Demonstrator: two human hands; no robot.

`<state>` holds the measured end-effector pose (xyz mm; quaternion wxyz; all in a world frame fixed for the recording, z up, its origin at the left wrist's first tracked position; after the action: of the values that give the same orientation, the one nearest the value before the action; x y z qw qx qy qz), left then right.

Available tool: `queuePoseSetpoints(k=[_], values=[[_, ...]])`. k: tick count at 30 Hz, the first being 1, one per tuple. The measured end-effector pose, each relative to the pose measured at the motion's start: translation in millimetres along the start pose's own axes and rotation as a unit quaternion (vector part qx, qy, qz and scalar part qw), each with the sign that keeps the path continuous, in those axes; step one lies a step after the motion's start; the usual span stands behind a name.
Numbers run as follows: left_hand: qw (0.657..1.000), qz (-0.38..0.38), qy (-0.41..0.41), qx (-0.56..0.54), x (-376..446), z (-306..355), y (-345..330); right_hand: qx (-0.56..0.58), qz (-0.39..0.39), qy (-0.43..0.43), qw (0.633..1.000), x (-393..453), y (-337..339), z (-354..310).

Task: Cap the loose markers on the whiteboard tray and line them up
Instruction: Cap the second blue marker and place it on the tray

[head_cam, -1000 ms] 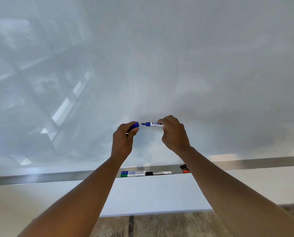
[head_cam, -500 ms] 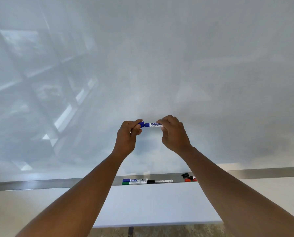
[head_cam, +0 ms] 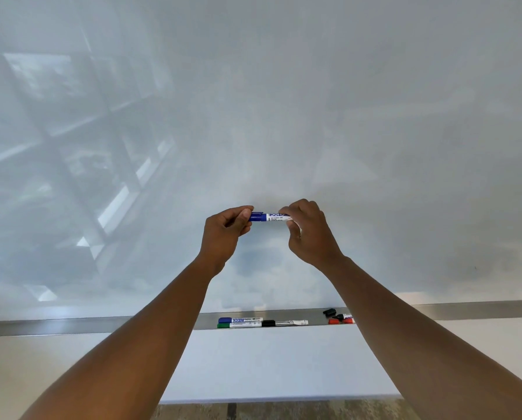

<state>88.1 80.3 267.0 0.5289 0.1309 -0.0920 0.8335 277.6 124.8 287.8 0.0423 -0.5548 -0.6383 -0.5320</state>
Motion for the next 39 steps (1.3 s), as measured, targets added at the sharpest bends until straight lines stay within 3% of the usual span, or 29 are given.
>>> queuePoseSetpoints(k=[22,32,39], values=[[0.998,-0.005,0.039,-0.051,8,-11,1,0.04,0.012,-0.003,0.999,7,-11,5],[0.992,-0.063,0.106,0.013,-24,-69,0,-0.073,-0.123,-0.017,0.99,-29,-48,38],[0.976,-0.11,0.149,0.117,-42,-115,0,-0.12,-0.197,-0.04,0.972,-66,-86,67]])
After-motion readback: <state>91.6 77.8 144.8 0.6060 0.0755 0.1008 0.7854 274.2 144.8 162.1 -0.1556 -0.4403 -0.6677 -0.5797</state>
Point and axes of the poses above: each hand's wrist, its own x-axis towards the middle knuckle, its own y-axis out of the back of the hand, z = x × y, the point moved 4 cm from there along x, towards the middle knuckle, and after that the axes turned 5 degrees about -y, right-handed, at the moved point
